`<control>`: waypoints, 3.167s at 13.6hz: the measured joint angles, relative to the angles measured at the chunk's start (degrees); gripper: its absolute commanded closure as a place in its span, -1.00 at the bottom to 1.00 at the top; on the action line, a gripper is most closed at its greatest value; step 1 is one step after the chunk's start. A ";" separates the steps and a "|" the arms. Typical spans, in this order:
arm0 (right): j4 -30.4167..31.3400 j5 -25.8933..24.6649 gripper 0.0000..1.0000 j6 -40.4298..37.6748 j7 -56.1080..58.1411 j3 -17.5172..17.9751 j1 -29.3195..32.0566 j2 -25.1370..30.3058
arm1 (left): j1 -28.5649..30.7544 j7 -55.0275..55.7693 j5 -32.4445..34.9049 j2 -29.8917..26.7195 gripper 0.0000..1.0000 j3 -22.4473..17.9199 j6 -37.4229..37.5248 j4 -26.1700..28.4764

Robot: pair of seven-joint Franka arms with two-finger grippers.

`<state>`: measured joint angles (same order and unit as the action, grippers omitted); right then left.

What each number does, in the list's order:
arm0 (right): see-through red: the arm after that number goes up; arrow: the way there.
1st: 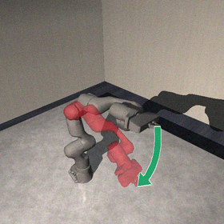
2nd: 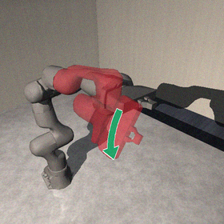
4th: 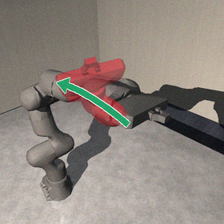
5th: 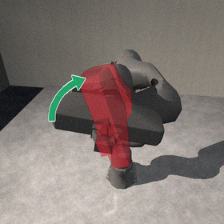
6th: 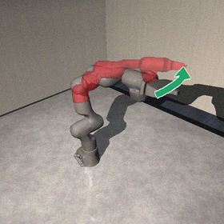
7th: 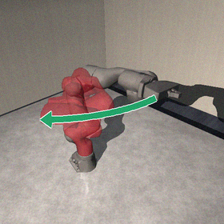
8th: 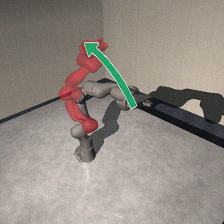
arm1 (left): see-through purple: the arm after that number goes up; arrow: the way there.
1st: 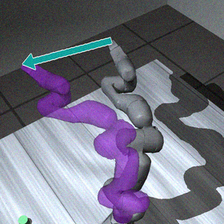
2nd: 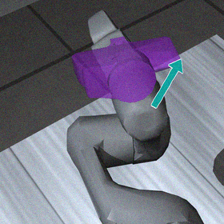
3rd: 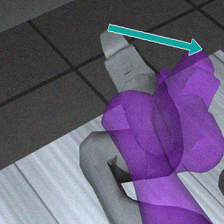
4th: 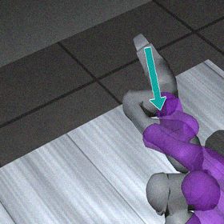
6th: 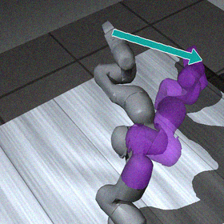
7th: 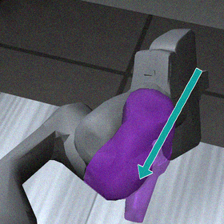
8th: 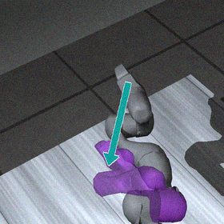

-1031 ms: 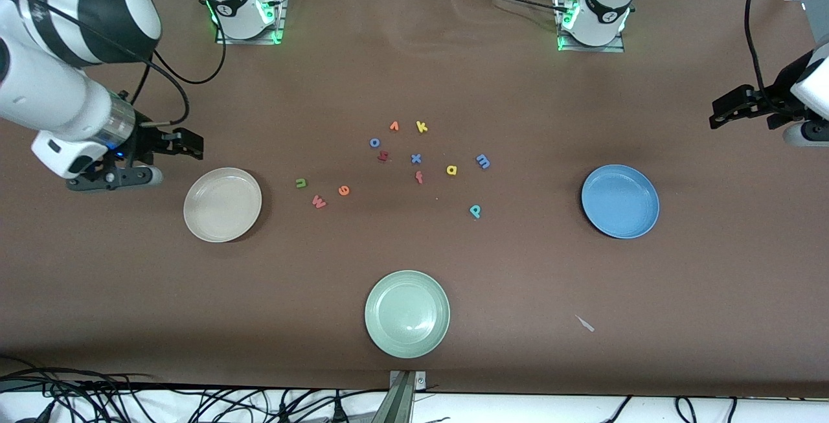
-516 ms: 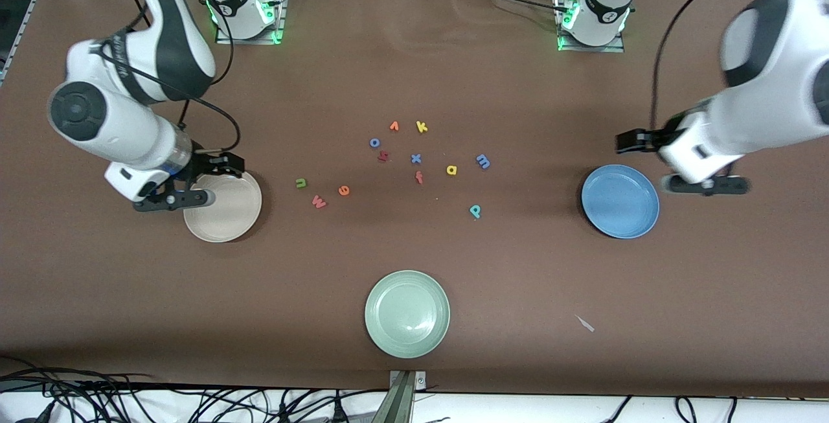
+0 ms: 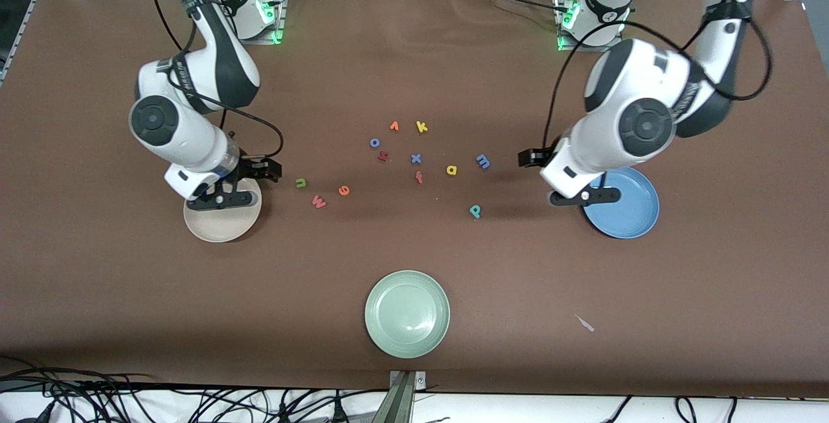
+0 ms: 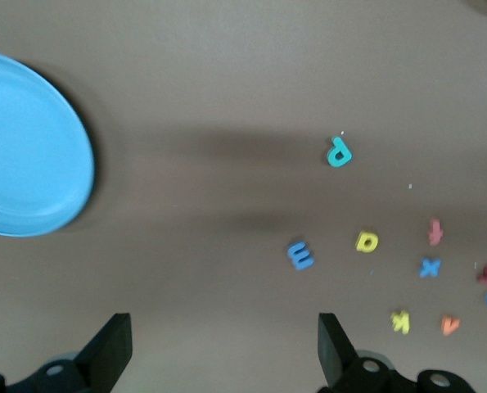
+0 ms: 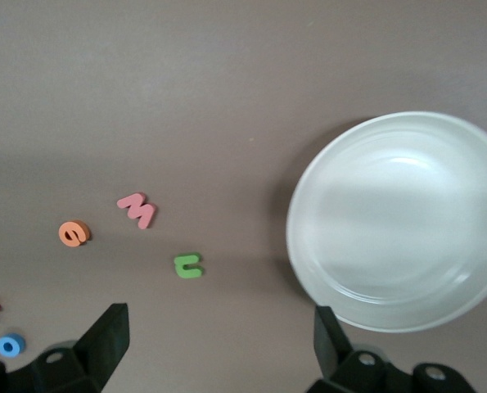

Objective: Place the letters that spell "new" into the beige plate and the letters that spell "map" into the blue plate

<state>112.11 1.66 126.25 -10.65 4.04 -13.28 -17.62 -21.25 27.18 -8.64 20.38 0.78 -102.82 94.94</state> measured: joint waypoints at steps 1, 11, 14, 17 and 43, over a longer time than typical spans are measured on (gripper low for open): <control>1.16 0.01 -0.99 1.81 -0.70 0.60 -0.10 -0.56 | -0.88 2.94 -0.01 0.08 -1.00 0.38 -3.65 2.30; 9.91 0.06 -0.99 20.66 -2.78 3.98 -0.58 -6.92 | -11.13 29.96 -0.02 2.73 -1.00 1.95 -35.74 25.36; 11.25 0.06 -0.98 24.41 -2.78 4.05 -1.61 -8.32 | -11.31 32.28 -0.02 5.14 -0.95 1.90 -37.90 25.34; 11.61 0.05 -0.90 25.13 -2.78 4.04 -1.81 -8.69 | -11.31 33.12 -0.02 7.21 -0.75 1.87 -39.19 25.25; 12.49 -0.05 0.61 25.02 2.13 1.53 -1.61 -7.36 | -3.13 12.66 6.25 9.00 1.00 0.20 -9.32 7.34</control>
<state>124.59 1.61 151.27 -8.52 5.57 -14.90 -24.98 -24.38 39.84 -2.39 29.38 0.98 -112.14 102.28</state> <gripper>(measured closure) 0.731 0.727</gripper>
